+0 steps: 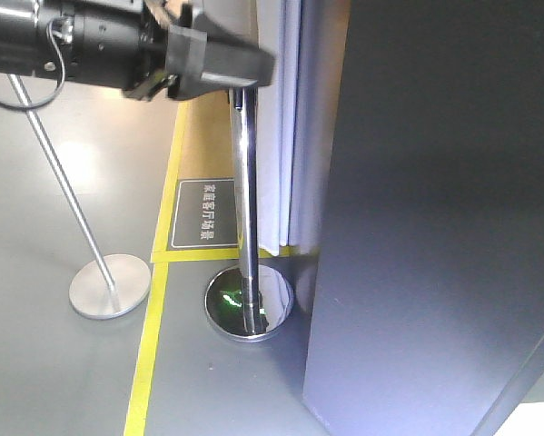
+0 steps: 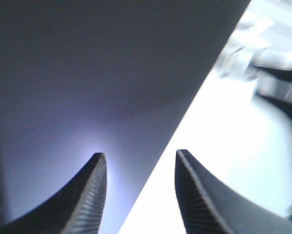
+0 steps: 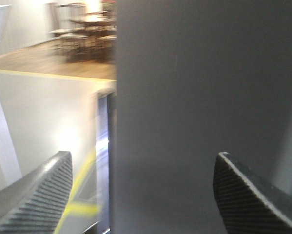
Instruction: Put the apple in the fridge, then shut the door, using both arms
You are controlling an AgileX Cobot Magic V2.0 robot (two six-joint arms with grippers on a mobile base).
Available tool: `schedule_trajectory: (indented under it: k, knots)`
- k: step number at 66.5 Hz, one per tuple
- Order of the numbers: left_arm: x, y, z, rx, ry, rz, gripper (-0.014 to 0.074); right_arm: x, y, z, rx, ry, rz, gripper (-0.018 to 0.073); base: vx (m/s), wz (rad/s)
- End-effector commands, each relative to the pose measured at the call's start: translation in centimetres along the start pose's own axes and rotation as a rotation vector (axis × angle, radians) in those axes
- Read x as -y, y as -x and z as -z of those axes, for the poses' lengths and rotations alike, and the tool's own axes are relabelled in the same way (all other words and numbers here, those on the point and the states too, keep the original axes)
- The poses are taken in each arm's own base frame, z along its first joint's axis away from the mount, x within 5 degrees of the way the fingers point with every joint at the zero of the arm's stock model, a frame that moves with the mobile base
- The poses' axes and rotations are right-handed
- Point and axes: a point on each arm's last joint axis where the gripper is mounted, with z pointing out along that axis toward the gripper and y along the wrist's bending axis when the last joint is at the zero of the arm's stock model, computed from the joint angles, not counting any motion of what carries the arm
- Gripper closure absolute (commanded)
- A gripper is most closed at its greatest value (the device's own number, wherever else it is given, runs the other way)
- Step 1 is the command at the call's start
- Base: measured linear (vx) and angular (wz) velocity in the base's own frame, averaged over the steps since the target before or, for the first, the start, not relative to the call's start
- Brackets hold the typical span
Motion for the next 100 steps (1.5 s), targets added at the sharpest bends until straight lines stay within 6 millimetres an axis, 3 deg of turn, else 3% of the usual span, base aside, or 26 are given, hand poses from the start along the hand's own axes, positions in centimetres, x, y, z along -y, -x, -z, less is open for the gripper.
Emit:
schedule_trajectory:
  k: [1,18,38,76,86,100]
  knots:
    - [1.3,1.5,1.9,0.087,0.048,-0.016,0.0272,1.4,2.8,-2.6,0.119,-0.102,0.019,-0.0006,0.00,0.00]
    - [0.8,1.3,2.0,0.066,0.105,-0.030,0.0272,2.8,4.3,-10.2,0.080,-0.139,0.019,0.0013,0.00,0.00]
    - [0.7,1.4,2.0,0.082,0.113,-0.031,0.0272,4.1,4.8,-15.6,0.100,-0.191,0.047,0.0013,0.00,0.00]
    - [-0.2,1.2,2.1,0.050,0.212,-0.050,0.0272,5.2,4.4,-22.7,0.077,-0.202,0.010,0.0015,0.00,0.00]
    - [-0.7,1.2,2.3,0.059,0.270,-0.038,0.0272,6.9,4.4,-24.4,0.024,-0.183,-0.033,0.0025,0.00,0.00]
    - [-1.3,1.4,2.5,0.078,0.347,-0.038,0.0272,8.8,5.3,-25.0,-0.015,-0.161,-0.037,0.0029,0.00,0.00]
